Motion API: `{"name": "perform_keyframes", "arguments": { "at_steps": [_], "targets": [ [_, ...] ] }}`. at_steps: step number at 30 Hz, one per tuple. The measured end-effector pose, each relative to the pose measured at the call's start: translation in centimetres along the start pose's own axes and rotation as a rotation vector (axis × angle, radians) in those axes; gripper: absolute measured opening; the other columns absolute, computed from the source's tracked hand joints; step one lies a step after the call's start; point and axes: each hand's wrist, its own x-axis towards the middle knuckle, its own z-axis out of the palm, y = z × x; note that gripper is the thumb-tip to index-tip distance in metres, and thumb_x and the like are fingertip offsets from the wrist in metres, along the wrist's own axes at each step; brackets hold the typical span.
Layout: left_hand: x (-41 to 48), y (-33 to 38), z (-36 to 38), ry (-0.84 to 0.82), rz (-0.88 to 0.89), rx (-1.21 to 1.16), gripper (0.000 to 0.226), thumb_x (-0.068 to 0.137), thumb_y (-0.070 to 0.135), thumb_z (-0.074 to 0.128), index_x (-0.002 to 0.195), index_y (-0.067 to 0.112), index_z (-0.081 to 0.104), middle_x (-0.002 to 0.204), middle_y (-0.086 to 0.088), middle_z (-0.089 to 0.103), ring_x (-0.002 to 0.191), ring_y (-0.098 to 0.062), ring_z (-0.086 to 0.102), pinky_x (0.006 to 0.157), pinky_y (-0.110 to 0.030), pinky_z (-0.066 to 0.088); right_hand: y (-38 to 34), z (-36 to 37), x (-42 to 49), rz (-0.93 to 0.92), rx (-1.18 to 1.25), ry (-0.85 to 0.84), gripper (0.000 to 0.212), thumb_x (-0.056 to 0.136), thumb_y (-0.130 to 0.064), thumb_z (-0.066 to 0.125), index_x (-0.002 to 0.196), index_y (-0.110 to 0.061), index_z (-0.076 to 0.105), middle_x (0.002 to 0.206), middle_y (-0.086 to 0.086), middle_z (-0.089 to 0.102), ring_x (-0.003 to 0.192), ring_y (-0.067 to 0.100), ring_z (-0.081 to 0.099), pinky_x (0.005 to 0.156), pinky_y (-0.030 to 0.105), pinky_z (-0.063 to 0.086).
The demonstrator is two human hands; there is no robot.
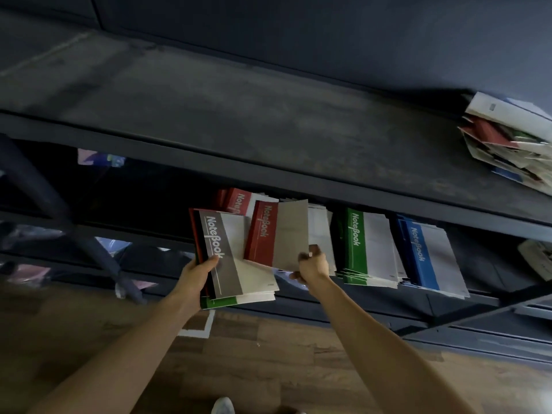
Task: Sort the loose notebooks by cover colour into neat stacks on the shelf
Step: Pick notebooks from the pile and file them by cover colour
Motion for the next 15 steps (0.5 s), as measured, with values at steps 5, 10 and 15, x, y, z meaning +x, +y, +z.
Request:
{"name": "perform_keyframes", "arguments": {
  "at_steps": [5, 10, 15],
  "targets": [
    [0.0, -0.1, -3.8, 0.063, 0.017, -0.098, 0.034, 0.095, 0.011, 0.052, 0.128, 0.007, 0.05, 0.09, -0.01, 0.059, 0.079, -0.026, 0.056, 0.085, -0.042, 0.042, -1.2, 2.6, 1.0, -0.001, -0.11, 0.03, 0.033, 0.097, -0.002, 0.035, 0.128, -0.008, 0.044, 0.117, 0.023, 0.058, 0.056, 0.023, 0.058, 0.028, 0.016, 0.037],
    [-0.4, -0.3, -6.9, 0.138, 0.006, -0.165, 0.033, 0.096, 0.015, 0.051, 0.129, 0.01, 0.048, 0.118, -0.017, 0.058, 0.108, -0.036, 0.055, 0.091, -0.045, 0.043, -2.9, 5.4, 1.4, -0.014, -0.22, 0.016, 0.027, 0.095, 0.001, 0.041, 0.12, -0.003, 0.051, 0.11, 0.017, 0.063, 0.037, 0.01, 0.059, 0.038, 0.021, 0.048],
    [-0.8, -0.6, -8.8, 0.178, 0.018, -0.206, 0.029, 0.095, 0.012, 0.051, 0.124, 0.012, 0.049, 0.113, -0.018, 0.06, 0.096, -0.032, 0.057, 0.082, -0.043, 0.044, -3.5, 8.1, 1.6, -0.093, -0.384, 0.029, 0.027, 0.095, -0.002, 0.037, 0.12, -0.001, 0.047, 0.11, 0.015, 0.06, 0.045, 0.015, 0.06, 0.047, 0.025, 0.054]
  ]
}}
